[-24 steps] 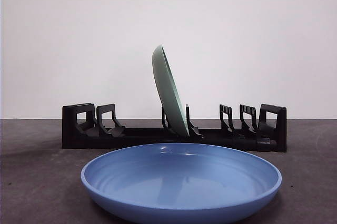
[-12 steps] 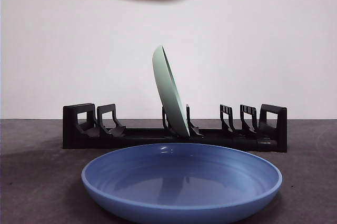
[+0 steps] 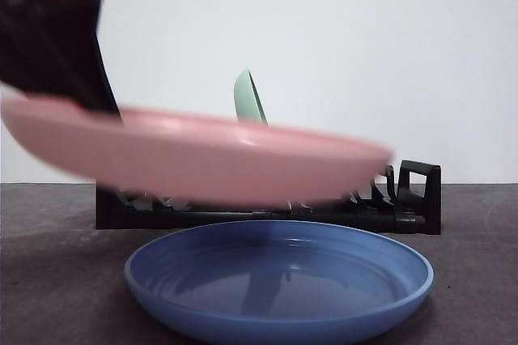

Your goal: Place the plate

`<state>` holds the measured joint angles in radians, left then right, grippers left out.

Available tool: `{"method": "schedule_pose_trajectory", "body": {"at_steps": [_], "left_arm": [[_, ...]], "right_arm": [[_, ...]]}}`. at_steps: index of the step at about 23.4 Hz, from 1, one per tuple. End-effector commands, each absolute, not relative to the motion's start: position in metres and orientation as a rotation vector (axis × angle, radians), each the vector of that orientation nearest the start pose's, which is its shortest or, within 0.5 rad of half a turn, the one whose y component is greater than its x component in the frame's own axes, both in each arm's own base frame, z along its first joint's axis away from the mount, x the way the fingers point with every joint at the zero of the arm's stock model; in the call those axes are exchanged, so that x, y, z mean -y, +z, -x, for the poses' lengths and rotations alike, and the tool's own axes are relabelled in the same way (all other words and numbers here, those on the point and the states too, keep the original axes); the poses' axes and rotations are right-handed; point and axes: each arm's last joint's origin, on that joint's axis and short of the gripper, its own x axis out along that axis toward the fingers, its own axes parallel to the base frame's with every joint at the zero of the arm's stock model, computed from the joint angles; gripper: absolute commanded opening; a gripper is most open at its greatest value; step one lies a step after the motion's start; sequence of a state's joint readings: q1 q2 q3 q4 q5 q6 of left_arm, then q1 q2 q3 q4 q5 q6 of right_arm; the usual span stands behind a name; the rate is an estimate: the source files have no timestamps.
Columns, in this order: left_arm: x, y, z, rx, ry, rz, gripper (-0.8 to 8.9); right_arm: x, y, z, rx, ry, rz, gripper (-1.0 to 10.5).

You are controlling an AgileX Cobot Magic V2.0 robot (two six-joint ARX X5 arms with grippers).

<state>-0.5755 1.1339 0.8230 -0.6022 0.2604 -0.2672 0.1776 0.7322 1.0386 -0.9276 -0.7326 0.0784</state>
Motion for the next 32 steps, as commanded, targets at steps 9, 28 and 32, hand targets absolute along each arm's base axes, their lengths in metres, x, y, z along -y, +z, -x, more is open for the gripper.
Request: {"method": "schedule_pose_trajectory", "body": {"at_steps": [9, 28, 32], "left_arm": [[0.151, 0.221, -0.216, -1.014, -0.602, 0.222, 0.10], [0.165, 0.199, -0.221, -1.079, -0.563, 0.207, 0.10], [0.166, 0.198, -0.220, -1.081, -0.568, 0.203, 0.35]], "right_arm": [[-0.039, 0.363, -0.107, -0.639, 0.866, -0.236, 4.0], [-0.040, 0.363, -0.108, -0.640, 0.864, -0.237, 4.0], [-0.040, 0.363, -0.108, -0.643, 0.862, -0.243, 4.0]]}}
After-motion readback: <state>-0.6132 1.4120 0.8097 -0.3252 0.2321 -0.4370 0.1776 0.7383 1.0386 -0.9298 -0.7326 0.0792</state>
